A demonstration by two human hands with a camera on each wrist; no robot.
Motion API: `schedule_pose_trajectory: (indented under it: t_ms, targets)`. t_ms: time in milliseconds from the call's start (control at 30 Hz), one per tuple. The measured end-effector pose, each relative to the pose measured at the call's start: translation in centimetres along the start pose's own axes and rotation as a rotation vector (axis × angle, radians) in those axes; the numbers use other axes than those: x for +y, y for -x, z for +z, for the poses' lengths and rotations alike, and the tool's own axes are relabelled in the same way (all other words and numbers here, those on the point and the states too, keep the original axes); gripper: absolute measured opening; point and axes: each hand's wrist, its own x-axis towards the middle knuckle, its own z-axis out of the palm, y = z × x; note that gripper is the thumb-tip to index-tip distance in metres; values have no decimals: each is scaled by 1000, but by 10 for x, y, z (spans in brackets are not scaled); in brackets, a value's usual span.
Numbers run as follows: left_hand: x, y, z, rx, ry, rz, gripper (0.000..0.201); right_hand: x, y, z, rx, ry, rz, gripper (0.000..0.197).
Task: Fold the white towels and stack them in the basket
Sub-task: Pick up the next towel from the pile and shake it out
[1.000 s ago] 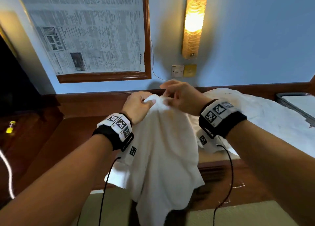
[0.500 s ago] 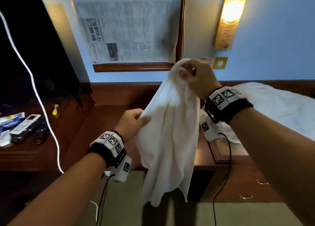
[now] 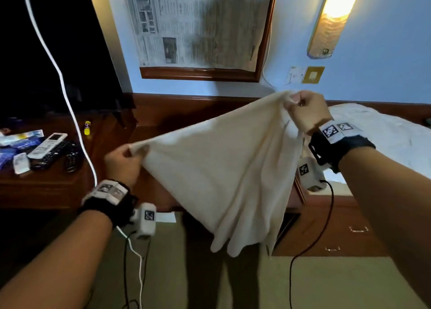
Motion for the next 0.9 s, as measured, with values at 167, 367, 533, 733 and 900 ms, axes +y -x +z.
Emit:
schedule_pose_trajectory:
  t_ms: [167, 367, 533, 733, 900]
  targets:
    - [7, -49, -17, 19, 101, 0, 23, 41, 31, 22, -167, 66, 86, 13]
    - [-27, -61, -46, -124, -340, 0, 29, 108, 84, 33, -156, 213, 288, 12]
    - [-90, -61, -81, -123, -491, -298, 37, 152, 121, 35, -51, 294, 448, 14]
    - [-102, -61, -93, 10, -267, -378, 25, 155, 125, 34, 225, 207, 486, 19]
    - [-105, -51, -70, 259, 78, -415, 39, 138, 116, 39, 340, 101, 608, 18]
